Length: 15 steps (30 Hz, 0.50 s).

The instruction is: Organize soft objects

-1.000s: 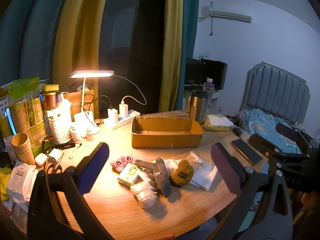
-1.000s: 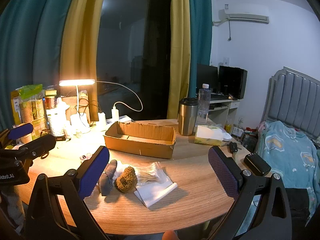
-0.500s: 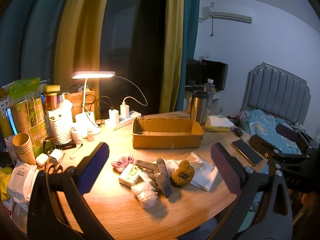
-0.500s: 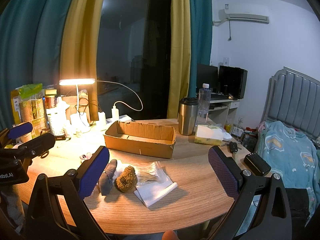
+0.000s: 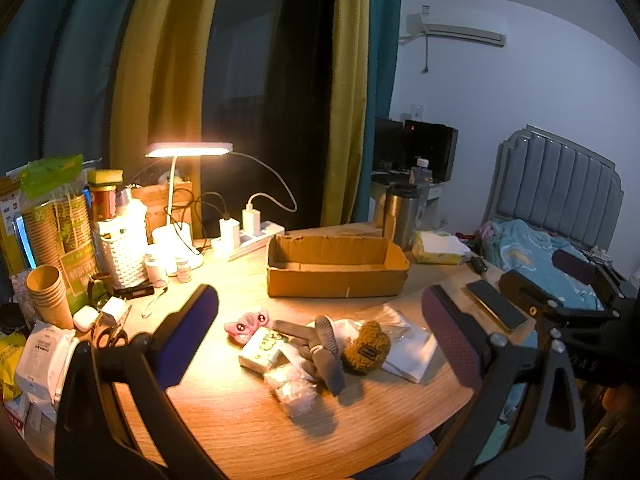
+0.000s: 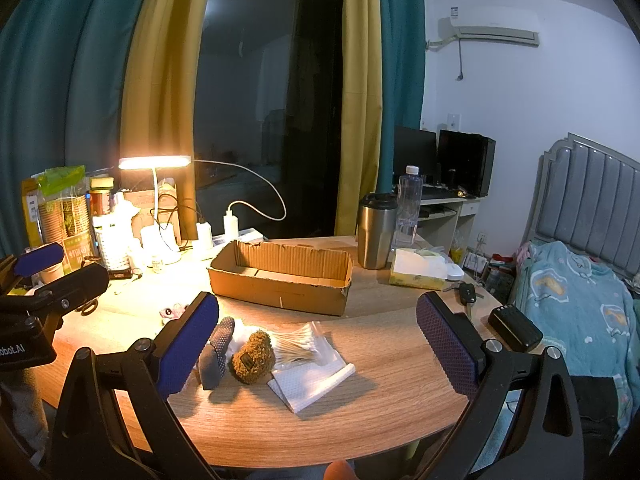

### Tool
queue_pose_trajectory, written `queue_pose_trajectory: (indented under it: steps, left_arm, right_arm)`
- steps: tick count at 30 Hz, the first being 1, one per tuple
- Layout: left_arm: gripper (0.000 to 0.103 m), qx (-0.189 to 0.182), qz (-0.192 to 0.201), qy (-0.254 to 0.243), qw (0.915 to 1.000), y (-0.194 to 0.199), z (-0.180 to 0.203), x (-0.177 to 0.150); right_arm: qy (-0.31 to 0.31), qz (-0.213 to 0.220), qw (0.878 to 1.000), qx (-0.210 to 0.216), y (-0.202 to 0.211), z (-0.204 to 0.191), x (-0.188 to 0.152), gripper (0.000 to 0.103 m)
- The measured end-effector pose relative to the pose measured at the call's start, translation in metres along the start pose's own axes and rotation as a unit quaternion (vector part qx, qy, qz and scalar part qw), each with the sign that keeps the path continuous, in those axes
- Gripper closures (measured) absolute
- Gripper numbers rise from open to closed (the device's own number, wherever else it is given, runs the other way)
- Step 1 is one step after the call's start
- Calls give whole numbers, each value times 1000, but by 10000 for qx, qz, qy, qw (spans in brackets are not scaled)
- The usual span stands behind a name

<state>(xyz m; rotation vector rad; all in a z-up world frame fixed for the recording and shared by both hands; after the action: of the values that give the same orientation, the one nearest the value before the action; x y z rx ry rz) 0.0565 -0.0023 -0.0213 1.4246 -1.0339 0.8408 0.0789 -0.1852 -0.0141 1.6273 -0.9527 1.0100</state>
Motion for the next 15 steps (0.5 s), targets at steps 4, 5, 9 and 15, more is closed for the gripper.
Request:
queue_pose_trajectory:
  steps: [4,5,9,15]
  left_arm:
    - [1,1,3,-5,10000,0,0,0]
    - [1,6,5,-5,10000,0,0,0]
    - [1,8,8,2,10000,0,-1,0]
    - [1,14,9,6,10000,0,-1,-1]
  right_arm:
    - [5,-5,10000,2,-1,0,0,2]
    - [2,-5,10000,5,-1,1,0,2]
    - [1,-7,10000,4,-1,0,0,2]
    - [3,-11,10000,5,-1,0,0,2]
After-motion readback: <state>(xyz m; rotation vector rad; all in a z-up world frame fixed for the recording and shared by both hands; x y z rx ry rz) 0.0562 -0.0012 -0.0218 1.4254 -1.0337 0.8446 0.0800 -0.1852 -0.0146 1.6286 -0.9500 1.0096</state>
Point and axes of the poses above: each gripper's, at about its wrist camera, not at the fingertips, and y roughly against the way its jaws point, z to its right, x to its top, the point moved 7 cm from there along -y, roughly the way its jaws point, and after that the axes turned 14 degrees about -y, right-handed, at the moved point
